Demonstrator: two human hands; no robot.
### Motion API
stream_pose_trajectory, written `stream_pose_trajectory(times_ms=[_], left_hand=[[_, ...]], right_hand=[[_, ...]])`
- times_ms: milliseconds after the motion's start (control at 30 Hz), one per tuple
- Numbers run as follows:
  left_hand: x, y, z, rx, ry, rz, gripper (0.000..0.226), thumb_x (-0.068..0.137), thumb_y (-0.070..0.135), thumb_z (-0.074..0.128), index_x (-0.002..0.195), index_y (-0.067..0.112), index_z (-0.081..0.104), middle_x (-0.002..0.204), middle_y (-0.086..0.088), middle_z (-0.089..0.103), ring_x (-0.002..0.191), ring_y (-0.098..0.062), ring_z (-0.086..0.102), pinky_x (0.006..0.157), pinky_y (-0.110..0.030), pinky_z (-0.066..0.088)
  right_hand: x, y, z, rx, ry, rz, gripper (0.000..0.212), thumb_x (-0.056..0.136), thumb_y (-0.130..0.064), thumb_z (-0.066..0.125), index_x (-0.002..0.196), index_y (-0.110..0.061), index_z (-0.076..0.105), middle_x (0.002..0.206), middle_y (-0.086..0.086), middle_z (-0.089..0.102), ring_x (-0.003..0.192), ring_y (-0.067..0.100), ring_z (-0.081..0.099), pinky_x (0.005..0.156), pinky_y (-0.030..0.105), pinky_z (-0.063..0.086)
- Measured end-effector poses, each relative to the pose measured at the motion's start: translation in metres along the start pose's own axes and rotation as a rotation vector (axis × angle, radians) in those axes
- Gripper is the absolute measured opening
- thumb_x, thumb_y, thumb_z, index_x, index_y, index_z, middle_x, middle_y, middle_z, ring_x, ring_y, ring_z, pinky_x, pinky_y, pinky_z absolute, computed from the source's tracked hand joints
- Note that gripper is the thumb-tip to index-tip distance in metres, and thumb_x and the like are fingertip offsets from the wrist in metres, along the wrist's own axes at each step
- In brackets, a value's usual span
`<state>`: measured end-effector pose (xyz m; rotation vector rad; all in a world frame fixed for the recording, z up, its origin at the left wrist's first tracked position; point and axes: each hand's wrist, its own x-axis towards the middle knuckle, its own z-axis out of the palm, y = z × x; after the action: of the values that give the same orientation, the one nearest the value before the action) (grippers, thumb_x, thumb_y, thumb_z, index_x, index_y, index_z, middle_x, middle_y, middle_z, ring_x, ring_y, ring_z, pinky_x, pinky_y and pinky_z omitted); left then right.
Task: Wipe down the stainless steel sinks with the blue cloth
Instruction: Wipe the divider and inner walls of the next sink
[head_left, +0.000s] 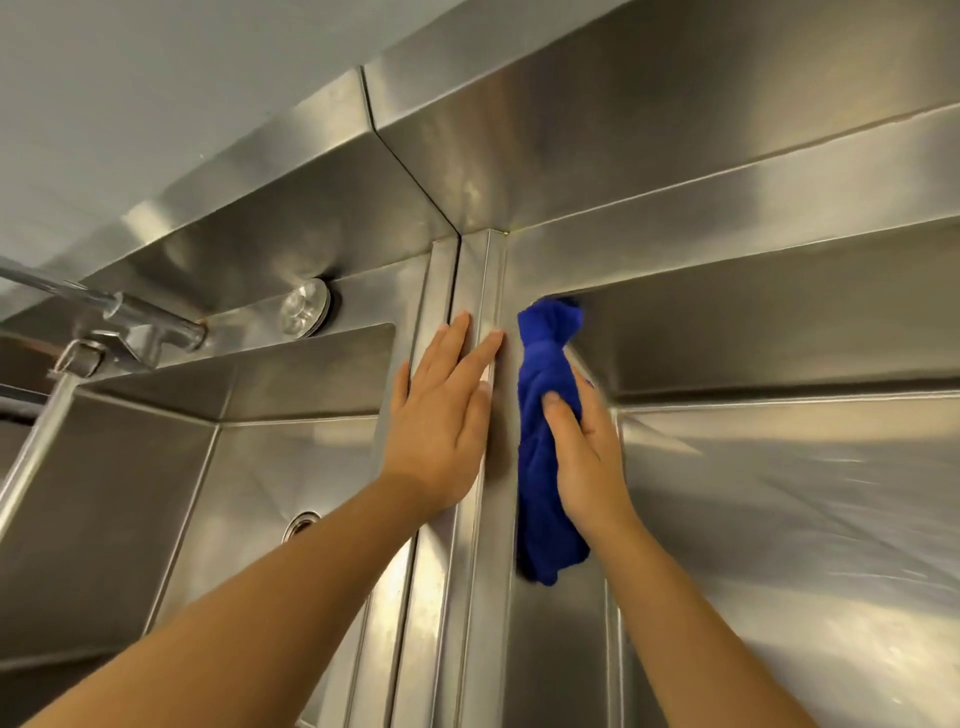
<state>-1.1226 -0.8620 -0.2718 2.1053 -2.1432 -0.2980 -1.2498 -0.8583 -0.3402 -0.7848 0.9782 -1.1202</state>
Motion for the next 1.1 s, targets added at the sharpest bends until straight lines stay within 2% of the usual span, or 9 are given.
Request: stream_pose_trajectory(times_ms=[133, 233, 367, 500, 667, 733, 800, 933, 1100], left_hand=[[0.002, 0.016, 0.004, 0.039, 0.032, -0.096, 0.047, 0.101, 0.026, 0.027, 0.147, 0.036, 0.029, 0.161, 0.01, 0.007, 0.147, -0.006, 0.0, 0.119, -0.038, -0.005], [0.003, 0.021, 0.009, 0.004, 0.08, -0.137, 0.046, 0.1, 0.023, 0.027, 0.145, 0.034, 0.035, 0.161, 0.009, 0.011, 0.147, -0.006, 0.002, 0.117, -0.036, -0.005], [0.005, 0.016, 0.011, -0.046, 0.109, -0.104, 0.053, 0.094, 0.026, 0.025, 0.145, 0.033, 0.037, 0.158, 0.009, 0.015, 0.143, 0.001, 0.003, 0.12, -0.035, -0.002], [0.003, 0.016, 0.009, -0.005, 0.1, -0.084, 0.056, 0.093, 0.031, 0.018, 0.146, 0.031, 0.036, 0.158, 0.008, 0.014, 0.145, -0.004, 0.004, 0.12, -0.033, 0.0], [0.003, 0.019, 0.006, -0.011, 0.088, -0.107, 0.053, 0.095, 0.025, 0.023, 0.146, 0.032, 0.035, 0.159, 0.009, 0.014, 0.147, -0.006, 0.005, 0.121, -0.035, 0.001], [0.003, 0.019, 0.007, -0.03, 0.093, -0.111, 0.052, 0.095, 0.024, 0.025, 0.145, 0.033, 0.036, 0.158, 0.01, 0.015, 0.147, -0.006, 0.007, 0.121, -0.036, 0.003], [0.003, 0.02, 0.006, -0.053, 0.09, -0.11, 0.05, 0.096, 0.026, 0.026, 0.145, 0.033, 0.036, 0.158, 0.009, 0.017, 0.147, -0.007, 0.009, 0.121, -0.037, 0.004], [0.003, 0.022, 0.004, -0.126, 0.096, -0.124, 0.049, 0.096, 0.027, 0.027, 0.143, 0.03, 0.04, 0.158, 0.005, 0.021, 0.147, -0.008, 0.011, 0.121, -0.036, 0.003], [0.004, 0.018, 0.004, -0.078, 0.103, -0.115, 0.053, 0.095, 0.016, 0.026, 0.144, 0.03, 0.04, 0.158, 0.004, 0.021, 0.147, -0.009, 0.011, 0.121, -0.043, 0.009]], right_hand=[[-0.002, 0.007, -0.007, 0.062, 0.05, 0.216, 0.026, 0.102, -0.023, 0.042, 0.116, -0.044, 0.048, 0.118, -0.016, 0.056, 0.12, 0.012, 0.052, 0.096, 0.025, 0.041], [-0.006, -0.005, -0.004, 0.062, 0.03, 0.197, 0.033, 0.101, -0.021, 0.044, 0.13, -0.036, 0.049, 0.129, -0.011, 0.056, 0.121, 0.009, 0.052, 0.105, 0.032, 0.041], [-0.007, -0.015, 0.003, 0.043, -0.054, 0.018, 0.038, 0.1, -0.018, 0.047, 0.127, -0.045, 0.047, 0.13, -0.026, 0.052, 0.121, -0.008, 0.048, 0.101, 0.011, 0.039], [0.002, 0.008, -0.001, 0.096, 0.032, 0.063, 0.039, 0.099, -0.022, 0.048, 0.138, -0.026, 0.049, 0.136, -0.009, 0.055, 0.123, 0.003, 0.051, 0.106, 0.026, 0.04], [0.014, 0.019, -0.01, 0.147, 0.136, 0.272, 0.027, 0.1, -0.018, 0.045, 0.109, -0.04, 0.056, 0.123, -0.002, 0.062, 0.114, 0.016, 0.057, 0.104, 0.039, 0.042], [0.007, 0.012, -0.008, 0.125, 0.121, 0.226, 0.027, 0.099, -0.019, 0.047, 0.119, -0.036, 0.055, 0.127, -0.005, 0.06, 0.118, 0.013, 0.055, 0.107, 0.04, 0.04], [-0.009, -0.003, -0.001, 0.092, 0.01, 0.068, 0.037, 0.094, -0.029, 0.049, 0.129, -0.042, 0.049, 0.133, -0.016, 0.055, 0.123, 0.002, 0.05, 0.109, 0.031, 0.039], [-0.015, -0.007, 0.005, 0.014, -0.108, -0.184, 0.043, 0.092, -0.028, 0.044, 0.128, -0.05, 0.039, 0.142, -0.022, 0.046, 0.132, -0.003, 0.04, 0.11, 0.023, 0.033], [0.008, 0.033, -0.013, 0.088, 0.12, 0.179, 0.03, 0.099, -0.028, 0.046, 0.127, -0.035, 0.053, 0.124, -0.01, 0.06, 0.121, 0.012, 0.053, 0.103, 0.03, 0.042]])
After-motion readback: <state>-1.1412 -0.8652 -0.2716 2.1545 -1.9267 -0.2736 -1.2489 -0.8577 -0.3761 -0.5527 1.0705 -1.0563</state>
